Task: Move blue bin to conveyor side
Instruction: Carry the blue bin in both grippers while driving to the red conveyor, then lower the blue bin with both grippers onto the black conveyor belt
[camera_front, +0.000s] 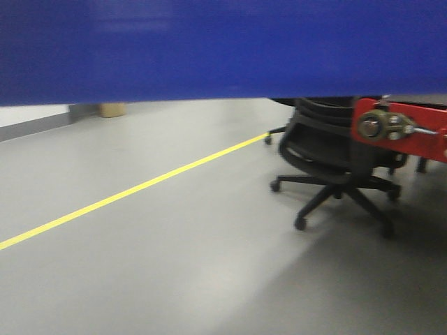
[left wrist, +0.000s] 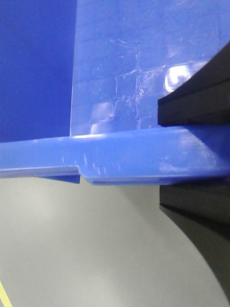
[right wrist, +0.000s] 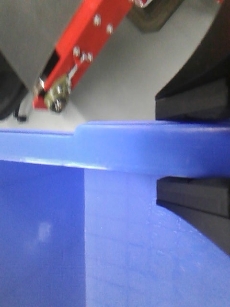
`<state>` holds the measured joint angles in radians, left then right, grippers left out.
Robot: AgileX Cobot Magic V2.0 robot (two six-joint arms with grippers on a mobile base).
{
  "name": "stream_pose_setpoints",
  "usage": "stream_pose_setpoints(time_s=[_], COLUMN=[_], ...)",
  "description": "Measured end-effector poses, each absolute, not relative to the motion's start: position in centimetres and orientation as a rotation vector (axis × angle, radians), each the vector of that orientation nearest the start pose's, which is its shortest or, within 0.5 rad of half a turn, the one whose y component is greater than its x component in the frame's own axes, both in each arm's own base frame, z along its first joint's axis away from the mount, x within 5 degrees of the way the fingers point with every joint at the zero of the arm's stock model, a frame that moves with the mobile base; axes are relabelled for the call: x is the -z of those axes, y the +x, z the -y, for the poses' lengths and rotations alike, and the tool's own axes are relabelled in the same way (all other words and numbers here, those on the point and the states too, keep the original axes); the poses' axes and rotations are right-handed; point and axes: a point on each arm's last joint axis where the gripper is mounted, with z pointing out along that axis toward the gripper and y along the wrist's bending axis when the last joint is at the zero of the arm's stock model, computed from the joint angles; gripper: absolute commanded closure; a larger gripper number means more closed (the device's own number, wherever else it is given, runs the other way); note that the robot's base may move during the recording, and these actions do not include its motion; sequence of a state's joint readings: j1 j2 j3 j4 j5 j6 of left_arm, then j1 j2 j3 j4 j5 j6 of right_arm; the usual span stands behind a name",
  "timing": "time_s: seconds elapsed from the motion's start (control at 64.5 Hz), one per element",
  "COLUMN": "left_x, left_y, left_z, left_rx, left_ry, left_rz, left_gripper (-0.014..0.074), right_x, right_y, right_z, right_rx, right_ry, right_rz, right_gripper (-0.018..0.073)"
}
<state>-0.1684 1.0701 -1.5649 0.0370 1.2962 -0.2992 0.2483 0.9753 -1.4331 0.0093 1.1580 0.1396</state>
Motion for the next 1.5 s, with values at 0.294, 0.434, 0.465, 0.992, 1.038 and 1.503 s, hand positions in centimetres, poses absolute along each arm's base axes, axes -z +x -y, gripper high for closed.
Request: stream_pose_setpoints(time_s=[0.294, 0.434, 0.465, 0.992, 1.038, 1.503], left_x=[-48.59, -48.59, -48.59, -48.59, -48.59, -48.59], left_y=[16.26, 16.26, 16.26, 16.26, 16.26, 16.26], left_z=[2.41, 2.39, 2.39, 2.39, 2.39, 2.39], left_rx=[0.195, 0.192, 0.192, 0.192, 0.192, 0.192], left_ry=[-0.157, -0.158, -0.158, -0.158, -0.158, -0.158], left_rz=[-2.286, -2.286, -2.286, -2.286, -2.286, -2.286], left_gripper=[0.0616, 0.0616, 0.0616, 0.0616, 0.0616, 0.0616], right_x=[-47.48, -47.48, -47.48, -47.48, -47.48, -47.48], right_y=[14.61, 14.61, 14.61, 14.61, 14.61, 14.61], right_z=[-3.80, -3.82, -3.82, -3.82, -3.82, -3.82], right_rx=[-0.233, -0.236, -0.236, -0.236, -0.236, -0.236], right_ry=[-0.120, -0.120, -0.120, -0.120, -0.120, -0.120], right_rz=[-2.190, -2.190, -2.190, -2.190, -2.190, -2.190], right_gripper=[0.0648, 0.0648, 0.0648, 0.0648, 0.0648, 0.0648])
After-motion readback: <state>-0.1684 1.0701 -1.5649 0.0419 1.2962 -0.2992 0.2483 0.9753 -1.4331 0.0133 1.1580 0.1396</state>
